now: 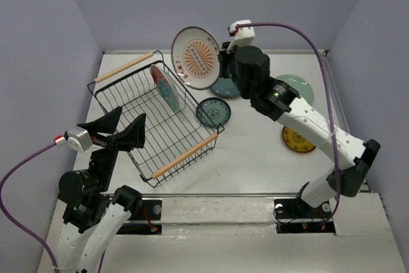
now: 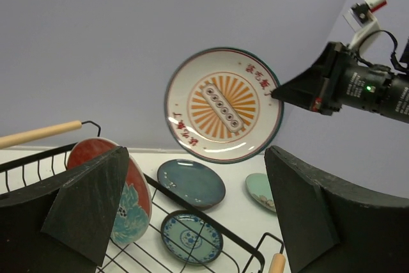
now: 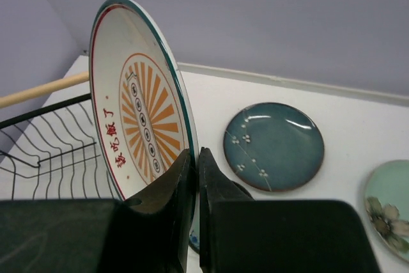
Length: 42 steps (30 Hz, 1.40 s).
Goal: Load the plates into the dish rack
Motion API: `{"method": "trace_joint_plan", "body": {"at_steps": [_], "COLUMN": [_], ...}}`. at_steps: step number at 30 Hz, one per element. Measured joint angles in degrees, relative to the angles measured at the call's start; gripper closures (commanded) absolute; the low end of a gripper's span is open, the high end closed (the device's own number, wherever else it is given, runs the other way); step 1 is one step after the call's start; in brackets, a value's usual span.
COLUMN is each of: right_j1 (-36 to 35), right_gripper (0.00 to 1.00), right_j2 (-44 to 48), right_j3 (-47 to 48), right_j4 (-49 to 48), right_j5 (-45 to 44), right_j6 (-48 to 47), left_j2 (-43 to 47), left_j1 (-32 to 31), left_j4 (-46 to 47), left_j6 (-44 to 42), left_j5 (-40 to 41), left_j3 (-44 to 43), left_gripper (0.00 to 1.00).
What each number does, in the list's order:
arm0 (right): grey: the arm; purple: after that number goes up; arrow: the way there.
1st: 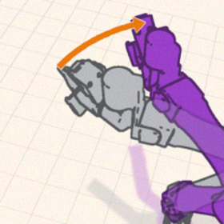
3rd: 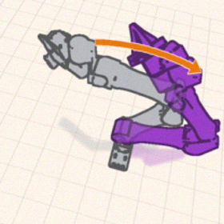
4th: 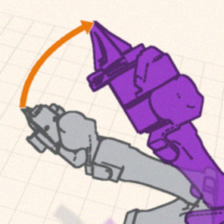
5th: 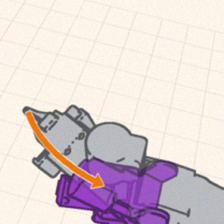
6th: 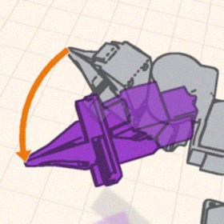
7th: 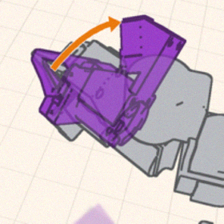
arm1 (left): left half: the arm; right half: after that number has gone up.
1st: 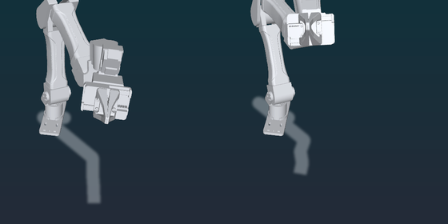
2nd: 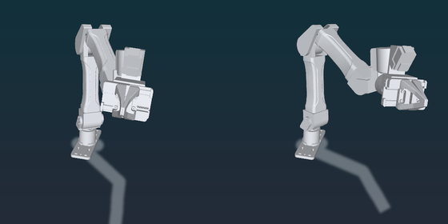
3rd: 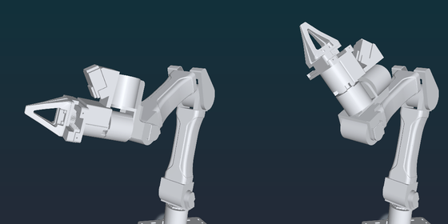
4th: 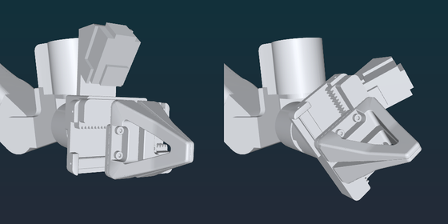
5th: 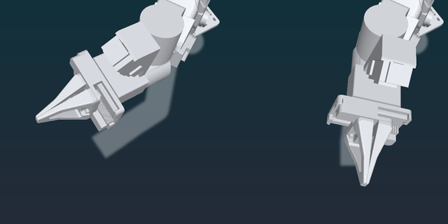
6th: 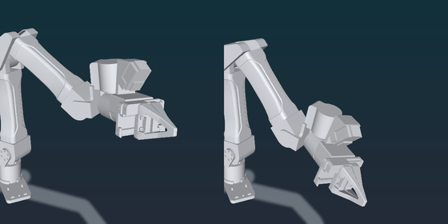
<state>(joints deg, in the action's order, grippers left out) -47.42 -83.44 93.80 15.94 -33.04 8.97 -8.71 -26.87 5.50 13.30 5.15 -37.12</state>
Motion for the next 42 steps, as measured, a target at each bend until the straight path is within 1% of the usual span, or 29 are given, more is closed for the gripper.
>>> {"method": "trace_joint_plan", "body": {"at_steps": [5, 7, 14, 17, 25, 32, 42], "right_j1": [-5.1, -6.2, -9.0, -10.5, -15.4, -16.7, -16.4], "right_gripper": [0.93, 0.93, 0.93, 0.93, 0.93, 0.93, 0.93], "right_j2": [-11.5, -14.5, -24.6, -29.7, -45.3, -50.2, -50.5], "right_j3": [11.9, 14.9, 24.3, 27.4, 36.2, 36.4, 36.4], "right_j4": [-2.9, -3.8, -5.6, -7.3, -9.8, -14.4, -19.7], "right_j5": [-0.4, -0.9, -2.3, -4.5, -12.8, -19.2, -24.2], "right_j6": [-7.1, -9.3, -11.7, -13.3, -21.9, -29.0, -31.4], "left_j2": [0.0, 0.3, 2.3, 2.5, 2.5, 2.5, 2.6], "left_j1": [0.0, 0.0, 0.4, 0.4, 0.4, 0.4, 0.4], "left_j4": [0.0, -0.4, -0.9, -1.2, -2.0, -2.0, -2.0], "left_j6": [0.0, 0.0, 0.0, 0.0, 0.0, 0.0, 0.1], "left_j5": [0.9, 1.9, 6.6, 8.0, 9.7, 10.4, 10.5], "left_j3": [0.0, 0.0, 0.0, 0.0, 0.0, 0.0, 0.0], "left_gripper": [0.01, 0.01, 0.01, 0.01, 0.01, 0.01, 0.01]}}
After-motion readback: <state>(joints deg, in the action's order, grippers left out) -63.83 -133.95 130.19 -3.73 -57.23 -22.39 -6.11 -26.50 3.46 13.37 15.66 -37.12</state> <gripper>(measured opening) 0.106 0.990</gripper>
